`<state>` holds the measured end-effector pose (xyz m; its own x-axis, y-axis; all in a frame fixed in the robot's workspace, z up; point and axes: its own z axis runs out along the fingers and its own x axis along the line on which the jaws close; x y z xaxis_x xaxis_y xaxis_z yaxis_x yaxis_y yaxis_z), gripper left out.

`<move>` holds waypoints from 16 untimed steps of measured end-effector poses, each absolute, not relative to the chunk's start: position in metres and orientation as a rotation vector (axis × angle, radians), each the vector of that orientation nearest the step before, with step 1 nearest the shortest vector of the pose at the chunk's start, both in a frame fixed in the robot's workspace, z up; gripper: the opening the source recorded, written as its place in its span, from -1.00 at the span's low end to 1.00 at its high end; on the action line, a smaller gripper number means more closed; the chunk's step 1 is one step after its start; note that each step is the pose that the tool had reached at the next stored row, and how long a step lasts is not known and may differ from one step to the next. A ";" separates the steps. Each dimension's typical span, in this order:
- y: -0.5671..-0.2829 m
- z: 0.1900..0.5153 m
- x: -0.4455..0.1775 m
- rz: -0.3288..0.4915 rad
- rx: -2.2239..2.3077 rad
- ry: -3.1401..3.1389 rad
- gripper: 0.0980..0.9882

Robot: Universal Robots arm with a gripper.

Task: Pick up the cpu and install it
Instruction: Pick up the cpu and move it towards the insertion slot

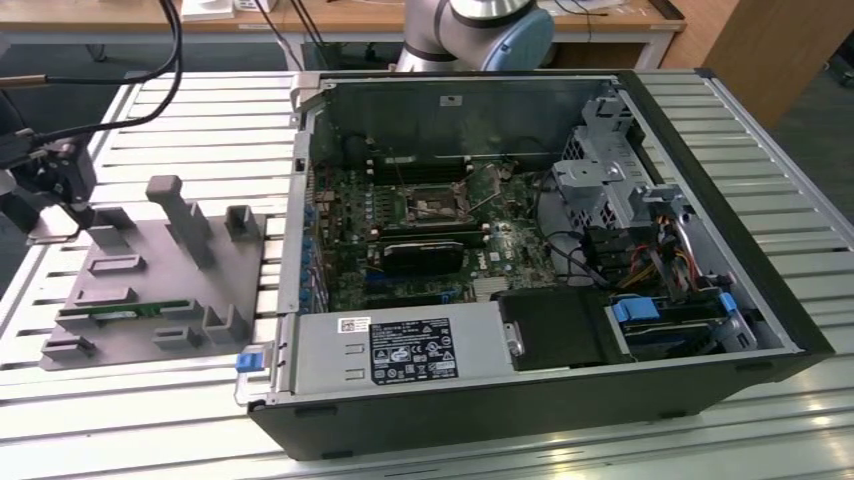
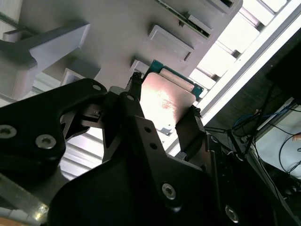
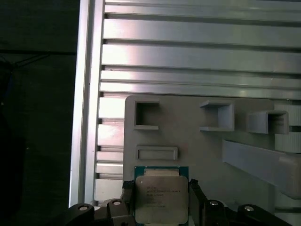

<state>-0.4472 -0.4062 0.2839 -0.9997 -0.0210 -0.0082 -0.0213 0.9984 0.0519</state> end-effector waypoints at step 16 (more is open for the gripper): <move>-0.403 0.302 -0.447 0.082 -0.033 3.133 0.00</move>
<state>-0.4472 -0.4031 0.3021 -0.9997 -0.0209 -0.0083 -0.0213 0.9984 0.0519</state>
